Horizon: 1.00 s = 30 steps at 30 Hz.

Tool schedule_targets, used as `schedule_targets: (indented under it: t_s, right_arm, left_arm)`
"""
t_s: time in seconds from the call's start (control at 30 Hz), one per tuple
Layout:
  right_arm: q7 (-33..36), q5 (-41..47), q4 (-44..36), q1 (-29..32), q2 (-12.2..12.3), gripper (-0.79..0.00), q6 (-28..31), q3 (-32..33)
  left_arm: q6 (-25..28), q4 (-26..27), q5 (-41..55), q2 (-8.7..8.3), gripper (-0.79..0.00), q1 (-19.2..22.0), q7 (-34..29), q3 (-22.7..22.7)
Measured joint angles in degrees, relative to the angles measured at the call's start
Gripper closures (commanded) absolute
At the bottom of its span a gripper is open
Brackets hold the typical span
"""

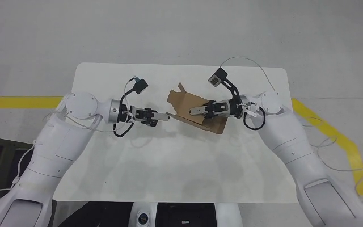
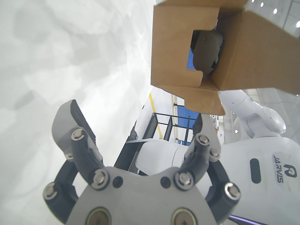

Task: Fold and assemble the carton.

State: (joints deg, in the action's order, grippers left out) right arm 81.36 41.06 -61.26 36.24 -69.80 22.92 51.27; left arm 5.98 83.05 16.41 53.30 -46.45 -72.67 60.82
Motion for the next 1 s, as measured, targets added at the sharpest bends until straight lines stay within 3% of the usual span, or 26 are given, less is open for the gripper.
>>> schedule_targets:
  t_s: [1.0]
  right_arm:
    - [1.43,-1.35,-1.63,-0.90,-1.38,0.000,-1.43,-2.38]
  left_arm:
    - [0.83,1.71,0.41,0.52,-0.785,0.21,-1.52,-1.70]
